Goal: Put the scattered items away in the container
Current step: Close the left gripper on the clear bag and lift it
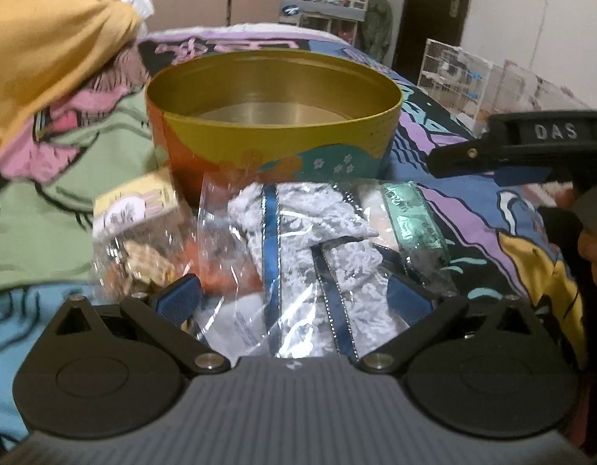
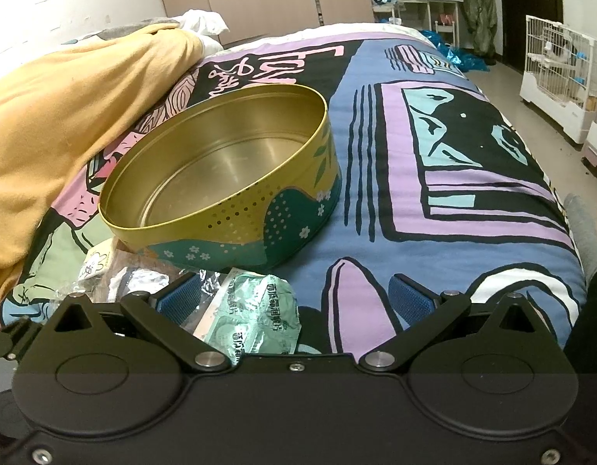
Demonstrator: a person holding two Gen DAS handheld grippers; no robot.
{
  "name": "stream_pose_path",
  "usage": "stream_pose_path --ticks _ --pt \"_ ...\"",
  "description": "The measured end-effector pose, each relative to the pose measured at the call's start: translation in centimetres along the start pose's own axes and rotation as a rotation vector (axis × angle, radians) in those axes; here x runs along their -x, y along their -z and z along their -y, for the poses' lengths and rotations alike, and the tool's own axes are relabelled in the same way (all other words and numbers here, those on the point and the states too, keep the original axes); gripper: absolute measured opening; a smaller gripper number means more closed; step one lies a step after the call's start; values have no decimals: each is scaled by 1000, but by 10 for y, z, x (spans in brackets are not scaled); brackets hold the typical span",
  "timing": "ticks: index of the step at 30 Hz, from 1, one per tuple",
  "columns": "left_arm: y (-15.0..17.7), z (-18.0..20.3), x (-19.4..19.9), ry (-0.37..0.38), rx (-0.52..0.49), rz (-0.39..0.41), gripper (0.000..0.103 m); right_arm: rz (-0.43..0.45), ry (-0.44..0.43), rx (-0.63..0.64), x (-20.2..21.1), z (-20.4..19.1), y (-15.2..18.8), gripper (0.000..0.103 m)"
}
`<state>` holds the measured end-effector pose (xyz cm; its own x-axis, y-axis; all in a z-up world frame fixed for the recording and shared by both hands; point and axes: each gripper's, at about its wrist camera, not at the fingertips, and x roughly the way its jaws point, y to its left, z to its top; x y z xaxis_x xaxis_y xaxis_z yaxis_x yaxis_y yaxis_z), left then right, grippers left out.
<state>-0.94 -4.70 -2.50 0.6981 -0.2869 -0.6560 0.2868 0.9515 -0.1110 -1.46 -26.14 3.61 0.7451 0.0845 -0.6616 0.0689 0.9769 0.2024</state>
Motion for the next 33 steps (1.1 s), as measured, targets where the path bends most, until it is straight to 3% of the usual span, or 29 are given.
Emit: stream_pose_path --ticks 13,18,19,20,22,23,28,33 --pt "0 -3 -4 16 3 -11 101 8 6 -12 0 2 0 103" --pt "-1 1 2 54 -27 5 79 11 9 -19 0 4 -1 103" --pt "0 3 5 59 -40 14 67 11 10 -20 0 5 -1 103" --pt "-1 4 8 64 -51 27 47 12 11 -20 1 5 -1 103" --pt "-1 7 14 67 -68 44 27 13 13 -20 1 5 -1 103" --pt "-1 7 16 82 -65 44 22 14 13 -21 1 5 -1 103" --pt "-2 10 28 93 -81 74 13 19 11 -29 2 6 -2 103" --pt "-8 -3 46 92 -5 107 12 21 8 -39 3 8 -3 103"
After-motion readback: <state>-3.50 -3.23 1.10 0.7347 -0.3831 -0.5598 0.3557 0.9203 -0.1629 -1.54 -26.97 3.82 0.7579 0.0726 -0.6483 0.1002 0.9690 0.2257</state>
